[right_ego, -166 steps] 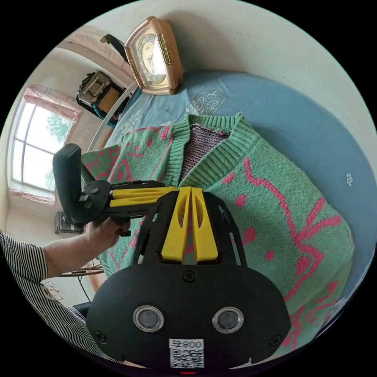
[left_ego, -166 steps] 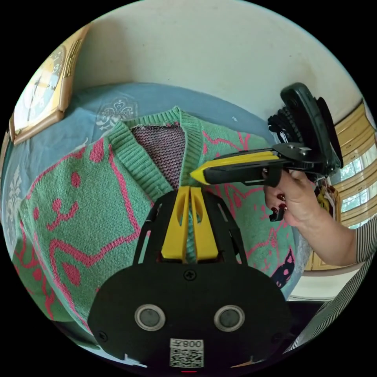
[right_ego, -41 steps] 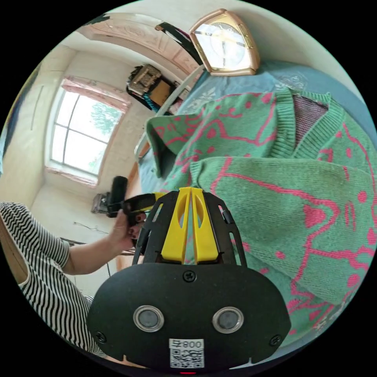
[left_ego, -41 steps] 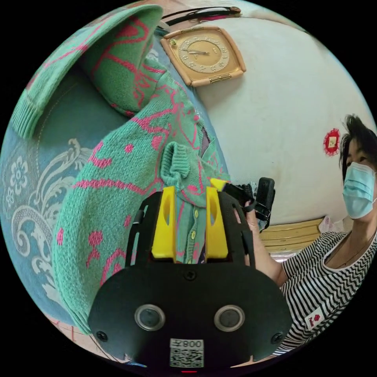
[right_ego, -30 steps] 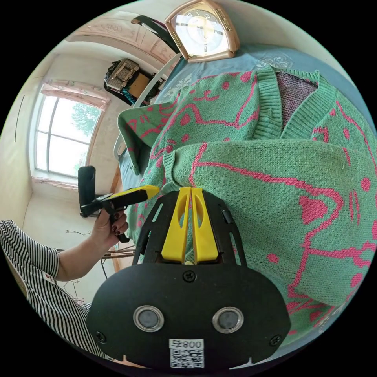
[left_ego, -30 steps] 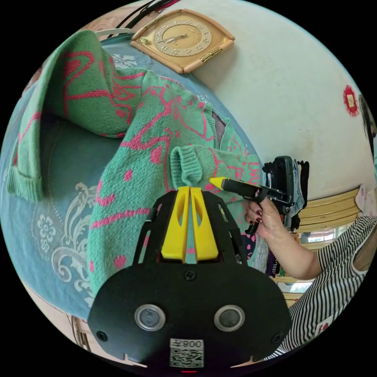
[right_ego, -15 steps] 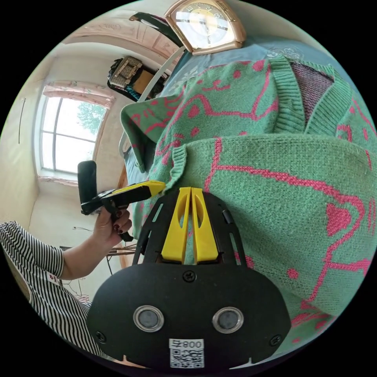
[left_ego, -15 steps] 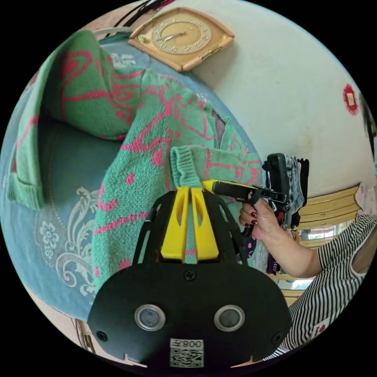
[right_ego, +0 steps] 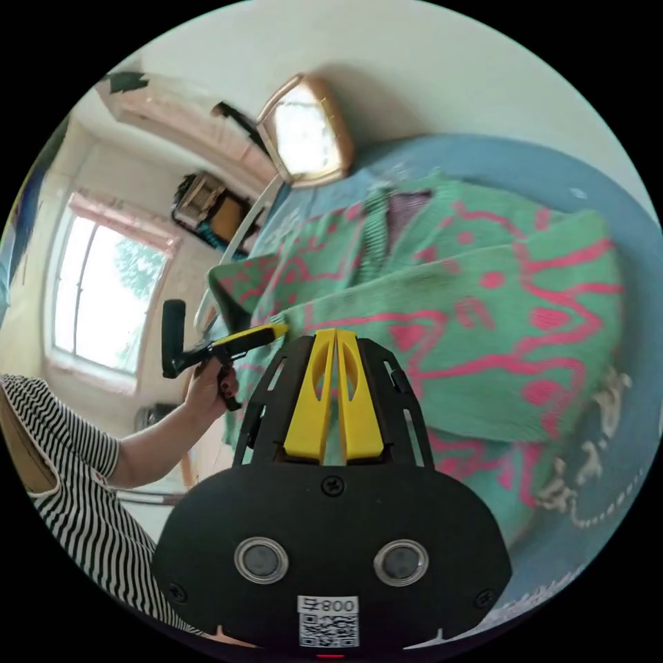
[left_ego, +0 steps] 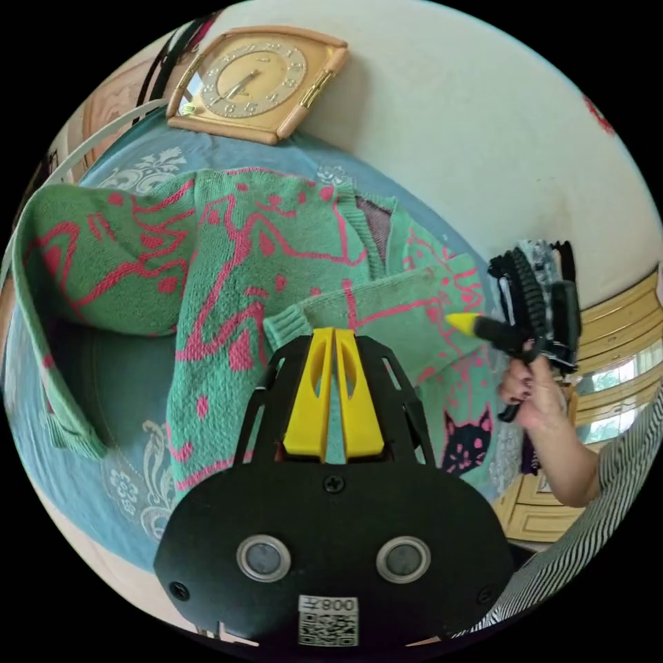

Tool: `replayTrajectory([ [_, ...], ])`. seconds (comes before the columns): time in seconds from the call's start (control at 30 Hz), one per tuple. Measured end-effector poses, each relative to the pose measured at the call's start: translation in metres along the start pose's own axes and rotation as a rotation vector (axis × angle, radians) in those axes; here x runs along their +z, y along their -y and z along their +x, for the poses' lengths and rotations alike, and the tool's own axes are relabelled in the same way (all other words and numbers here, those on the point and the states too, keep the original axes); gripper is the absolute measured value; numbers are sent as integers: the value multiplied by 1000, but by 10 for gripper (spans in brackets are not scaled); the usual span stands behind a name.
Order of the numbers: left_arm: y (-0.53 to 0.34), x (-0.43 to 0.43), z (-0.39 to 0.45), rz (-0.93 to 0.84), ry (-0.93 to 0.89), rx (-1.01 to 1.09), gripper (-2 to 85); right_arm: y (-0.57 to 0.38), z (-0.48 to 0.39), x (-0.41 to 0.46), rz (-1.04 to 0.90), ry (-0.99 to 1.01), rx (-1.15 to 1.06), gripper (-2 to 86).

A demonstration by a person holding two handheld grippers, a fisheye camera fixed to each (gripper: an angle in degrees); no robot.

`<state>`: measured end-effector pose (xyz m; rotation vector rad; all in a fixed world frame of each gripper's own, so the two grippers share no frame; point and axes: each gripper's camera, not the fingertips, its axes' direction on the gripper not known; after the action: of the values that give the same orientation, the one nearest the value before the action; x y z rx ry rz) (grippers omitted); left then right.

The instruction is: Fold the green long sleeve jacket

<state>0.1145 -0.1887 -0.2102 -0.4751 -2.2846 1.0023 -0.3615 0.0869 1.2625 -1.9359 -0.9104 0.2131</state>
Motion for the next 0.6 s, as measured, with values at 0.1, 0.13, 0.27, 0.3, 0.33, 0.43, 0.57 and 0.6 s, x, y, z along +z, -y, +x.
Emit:
replayTrajectory([
  [0.1, 15, 25, 4, -43, 50, -6, 3, -36, 53, -55, 92, -172, 145, 2],
  [0.13, 20, 28, 9, -65, 40, -18, 4, -52, 74, -69, 77, -181, 208, 2],
  [0.27, 29, 27, 40, -46, 78, 0, 9, -117, 85, -116, 109, -309, 248, 8],
  [0.3, 34, 26, 53, -29, 57, 20, 14, -124, 84, -120, 108, -346, 250, 10],
  [0.33, 41, 25, 67, -5, 33, 38, 19, -139, 83, -127, 107, -424, 247, 14],
  [0.43, 67, 39, 108, 29, -108, 120, 34, -157, 88, -131, 60, -516, 220, 38],
  [0.57, 116, 86, 172, -19, -259, 270, 42, -158, 91, -135, 64, -600, 123, 63],
  [0.6, 133, 103, 197, -32, -287, 334, 42, -158, 94, -134, 54, -622, 118, 63],
])
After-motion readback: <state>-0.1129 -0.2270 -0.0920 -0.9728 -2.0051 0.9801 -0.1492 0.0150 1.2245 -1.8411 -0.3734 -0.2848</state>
